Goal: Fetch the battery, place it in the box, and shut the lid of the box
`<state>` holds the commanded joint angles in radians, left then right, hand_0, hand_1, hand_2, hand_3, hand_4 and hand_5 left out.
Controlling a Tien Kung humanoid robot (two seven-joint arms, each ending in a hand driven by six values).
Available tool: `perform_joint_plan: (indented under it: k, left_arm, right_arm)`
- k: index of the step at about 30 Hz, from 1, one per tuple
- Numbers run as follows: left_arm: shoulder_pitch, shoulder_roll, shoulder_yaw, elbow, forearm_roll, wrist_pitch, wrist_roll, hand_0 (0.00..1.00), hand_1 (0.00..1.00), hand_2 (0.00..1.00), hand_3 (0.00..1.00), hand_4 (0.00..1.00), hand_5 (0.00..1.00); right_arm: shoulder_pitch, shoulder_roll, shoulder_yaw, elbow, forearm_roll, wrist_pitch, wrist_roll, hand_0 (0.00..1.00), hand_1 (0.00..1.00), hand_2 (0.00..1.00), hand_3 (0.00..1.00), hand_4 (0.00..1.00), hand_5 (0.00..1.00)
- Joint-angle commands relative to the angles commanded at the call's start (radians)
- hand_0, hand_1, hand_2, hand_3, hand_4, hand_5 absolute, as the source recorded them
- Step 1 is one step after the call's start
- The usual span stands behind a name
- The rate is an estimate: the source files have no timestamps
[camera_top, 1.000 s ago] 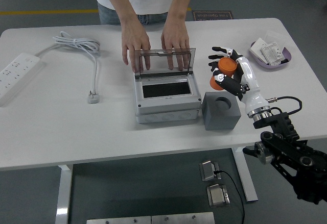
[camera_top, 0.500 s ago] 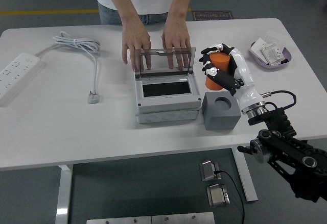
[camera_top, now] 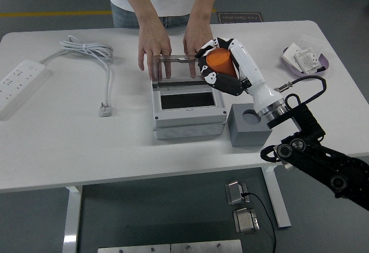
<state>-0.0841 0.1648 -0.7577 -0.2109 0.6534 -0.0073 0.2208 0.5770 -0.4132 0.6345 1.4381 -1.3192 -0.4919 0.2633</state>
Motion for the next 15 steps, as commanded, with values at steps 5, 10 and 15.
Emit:
perform_joint_plan:
  k: [5, 10, 15]
  left_arm:
    - [-0.001, 0.001, -0.009, -0.001, 0.011, 0.0, 0.004, 0.669, 0.721, 0.68, 0.625, 0.635, 0.187]
    - [-0.003, 0.001, -0.013, -0.001, 0.016, 0.001, 0.005, 0.669, 0.722, 0.68, 0.624, 0.635, 0.186]
    - [-0.003, 0.002, -0.021, -0.001, 0.026, 0.003, 0.007, 0.669, 0.722, 0.68, 0.624, 0.634, 0.185]
  right_arm:
    - [0.094, 0.009, -0.095, -0.063, -0.177, 0.014, -0.107, 0.139, 0.235, 0.235, 0.29, 0.123, 0.062]
    - [0.163, 0.051, -0.175, -0.135, -0.312, 0.038, -0.207, 0.141, 0.237, 0.235, 0.291, 0.118, 0.038]
    - [0.194, 0.095, -0.211, -0.196, -0.399, 0.048, -0.269, 0.141, 0.238, 0.238, 0.298, 0.113, 0.023]
